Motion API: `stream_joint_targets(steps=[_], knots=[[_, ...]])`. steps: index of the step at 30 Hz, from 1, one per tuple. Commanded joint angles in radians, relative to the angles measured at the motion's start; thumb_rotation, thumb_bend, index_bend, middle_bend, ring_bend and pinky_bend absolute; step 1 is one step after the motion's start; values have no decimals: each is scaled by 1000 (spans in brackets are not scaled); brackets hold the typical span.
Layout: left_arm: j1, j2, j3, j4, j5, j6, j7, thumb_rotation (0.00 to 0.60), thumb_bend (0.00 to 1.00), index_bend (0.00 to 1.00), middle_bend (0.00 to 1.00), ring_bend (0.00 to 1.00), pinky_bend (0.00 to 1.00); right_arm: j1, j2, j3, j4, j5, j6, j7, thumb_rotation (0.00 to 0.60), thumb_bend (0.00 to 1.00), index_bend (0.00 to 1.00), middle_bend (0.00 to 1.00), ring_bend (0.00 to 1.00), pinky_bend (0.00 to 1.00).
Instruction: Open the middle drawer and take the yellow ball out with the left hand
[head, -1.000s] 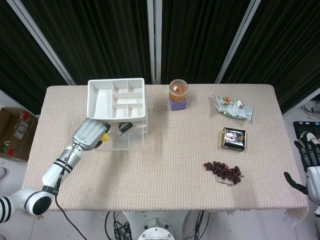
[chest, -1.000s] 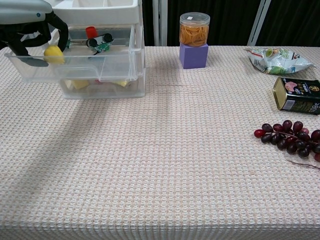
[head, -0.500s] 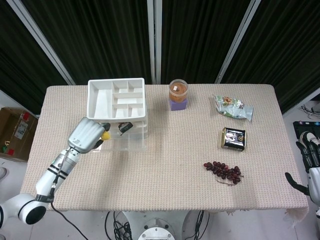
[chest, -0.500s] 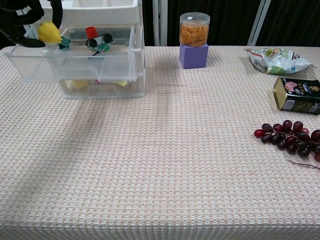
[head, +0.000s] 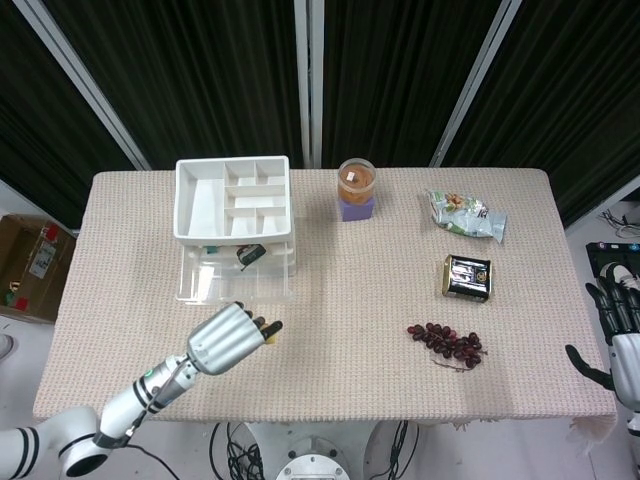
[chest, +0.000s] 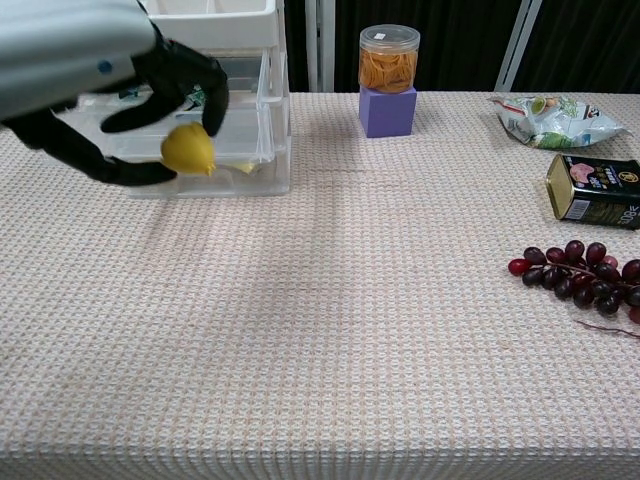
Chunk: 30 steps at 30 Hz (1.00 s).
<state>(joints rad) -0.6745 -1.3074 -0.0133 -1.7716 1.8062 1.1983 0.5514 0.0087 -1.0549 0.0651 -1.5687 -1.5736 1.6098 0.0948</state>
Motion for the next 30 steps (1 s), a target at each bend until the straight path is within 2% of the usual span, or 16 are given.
stream_joint_targets(steps=[1, 7, 13, 15, 18, 20, 24, 27, 30], knots=[[-37, -104, 12, 112, 42, -69, 54, 600, 350, 502, 828, 944, 1000, -2, -1, -1, 3, 3, 0, 4, 600, 176, 0, 0, 0, 0], [-73, -196, 9, 213, 25, -153, 71, 600, 346, 486, 827, 943, 1000, -7, -4, -4, 12, 8, 0, 11, 600, 176, 0, 0, 0, 0], [-91, -250, 15, 253, 3, -220, 118, 600, 326, 464, 820, 935, 1000, -9, -6, -4, 19, 11, -1, 20, 600, 176, 0, 0, 0, 0], [-89, -259, 11, 257, -19, -238, 143, 600, 311, 412, 808, 927, 1000, -9, -6, -4, 22, 12, -3, 22, 600, 176, 0, 0, 0, 0], [-82, -259, 4, 239, -40, -237, 158, 600, 212, 202, 778, 914, 1000, -9, -6, -3, 24, 13, -3, 25, 600, 176, 0, 0, 0, 0], [-75, -254, 3, 229, -29, -203, 147, 600, 151, 146, 772, 913, 1000, -10, -6, -2, 25, 15, -1, 28, 600, 176, 0, 0, 0, 0], [-50, -218, 2, 184, 9, -105, 109, 600, 91, 133, 771, 913, 1000, -10, -8, -1, 28, 14, 0, 32, 600, 176, 0, 0, 0, 0], [0, -169, -15, 124, 42, 57, 21, 600, 72, 134, 770, 912, 1000, -11, -8, -1, 31, 14, 0, 36, 600, 176, 0, 0, 0, 0], [60, -104, -51, 70, 16, 196, -69, 600, 62, 134, 741, 878, 1000, -10, -8, -1, 32, 13, 0, 39, 600, 176, 0, 0, 0, 0]])
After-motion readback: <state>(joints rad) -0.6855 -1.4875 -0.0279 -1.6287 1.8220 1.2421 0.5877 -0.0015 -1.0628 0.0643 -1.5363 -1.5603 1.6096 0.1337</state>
